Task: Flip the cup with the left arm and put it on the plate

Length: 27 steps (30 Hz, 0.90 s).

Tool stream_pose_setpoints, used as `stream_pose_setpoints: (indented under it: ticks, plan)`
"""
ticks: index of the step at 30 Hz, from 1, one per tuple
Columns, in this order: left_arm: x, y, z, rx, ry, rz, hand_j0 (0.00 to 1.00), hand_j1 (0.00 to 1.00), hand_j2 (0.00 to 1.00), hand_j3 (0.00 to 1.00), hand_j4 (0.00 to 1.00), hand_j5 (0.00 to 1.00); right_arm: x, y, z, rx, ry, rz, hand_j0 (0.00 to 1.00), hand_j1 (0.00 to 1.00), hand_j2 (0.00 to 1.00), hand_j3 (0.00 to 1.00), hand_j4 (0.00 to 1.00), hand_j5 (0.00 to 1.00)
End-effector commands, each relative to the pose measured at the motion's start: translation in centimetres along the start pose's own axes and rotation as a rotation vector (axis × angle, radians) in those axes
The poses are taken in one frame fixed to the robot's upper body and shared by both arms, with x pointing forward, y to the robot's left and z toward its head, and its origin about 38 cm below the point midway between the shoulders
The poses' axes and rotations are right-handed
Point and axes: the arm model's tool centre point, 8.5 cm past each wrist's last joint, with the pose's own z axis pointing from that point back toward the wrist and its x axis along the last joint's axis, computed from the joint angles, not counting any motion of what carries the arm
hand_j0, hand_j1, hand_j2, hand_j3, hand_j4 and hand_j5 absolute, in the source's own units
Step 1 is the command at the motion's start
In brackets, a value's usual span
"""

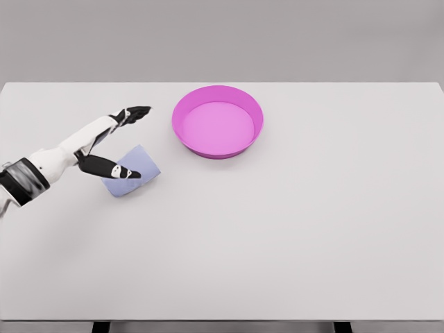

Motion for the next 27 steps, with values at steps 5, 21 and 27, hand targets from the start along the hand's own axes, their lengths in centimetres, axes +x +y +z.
stream_pose_setpoints:
  ticks: [5, 21, 27]
  plan:
    - [-0.6, -0.6, -0.2, -0.004, 0.048, 0.017, 1.00, 1.00, 1.00, 1.00, 1.00, 1.00, 0.1, 0.0, 0.0, -0.001, -0.001, 0.000, 1.00, 1.00, 1.00, 1.00, 1.00, 1.00]
    - [-2.0, -1.5, -0.7, -0.003, 0.174, 0.046, 1.00, 1.00, 1.00, 1.00, 1.00, 1.00, 0.1, 0.0, 0.0, 0.000, -0.001, 0.000, 1.00, 1.00, 1.00, 1.00, 1.00, 1.00]
    - [-2.1, -1.4, -0.6, 0.001, 0.188, -0.027, 1.00, 1.00, 1.00, 1.00, 1.00, 1.00, 0.1, 0.0, 0.0, 0.000, -0.001, 0.000, 1.00, 1.00, 1.00, 1.00, 1.00, 1.00]
